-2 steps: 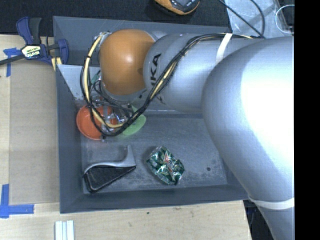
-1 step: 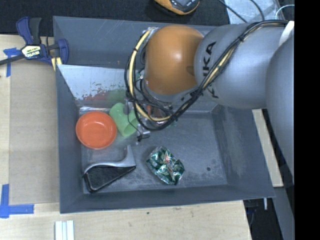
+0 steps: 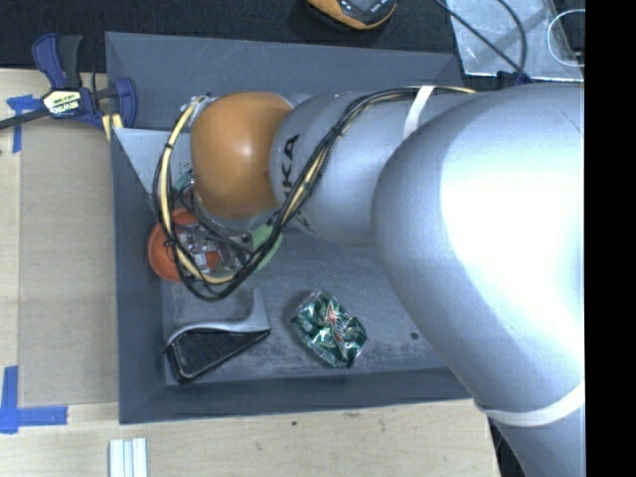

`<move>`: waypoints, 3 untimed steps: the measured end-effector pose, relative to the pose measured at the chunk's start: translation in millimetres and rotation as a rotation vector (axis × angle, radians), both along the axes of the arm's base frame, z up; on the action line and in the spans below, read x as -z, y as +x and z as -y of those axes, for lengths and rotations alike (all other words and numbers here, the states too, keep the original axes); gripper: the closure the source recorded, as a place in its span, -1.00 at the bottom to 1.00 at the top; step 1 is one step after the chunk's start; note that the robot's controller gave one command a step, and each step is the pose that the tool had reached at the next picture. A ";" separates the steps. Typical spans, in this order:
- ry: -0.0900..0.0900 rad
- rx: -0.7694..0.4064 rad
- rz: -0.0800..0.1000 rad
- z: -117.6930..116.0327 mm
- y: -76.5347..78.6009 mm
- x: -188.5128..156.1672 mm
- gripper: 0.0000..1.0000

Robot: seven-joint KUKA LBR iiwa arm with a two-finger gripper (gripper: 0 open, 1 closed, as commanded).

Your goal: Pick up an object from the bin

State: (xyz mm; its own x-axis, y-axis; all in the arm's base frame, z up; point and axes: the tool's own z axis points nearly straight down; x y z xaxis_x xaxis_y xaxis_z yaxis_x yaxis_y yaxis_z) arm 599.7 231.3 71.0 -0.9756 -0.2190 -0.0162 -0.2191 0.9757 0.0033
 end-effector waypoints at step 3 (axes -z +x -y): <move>0.000 -0.021 0.001 37.7 -28.0 -21.7 1.00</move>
Offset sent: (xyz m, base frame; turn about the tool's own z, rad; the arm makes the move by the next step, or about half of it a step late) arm 0.0119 -0.0137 0.0274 0.0013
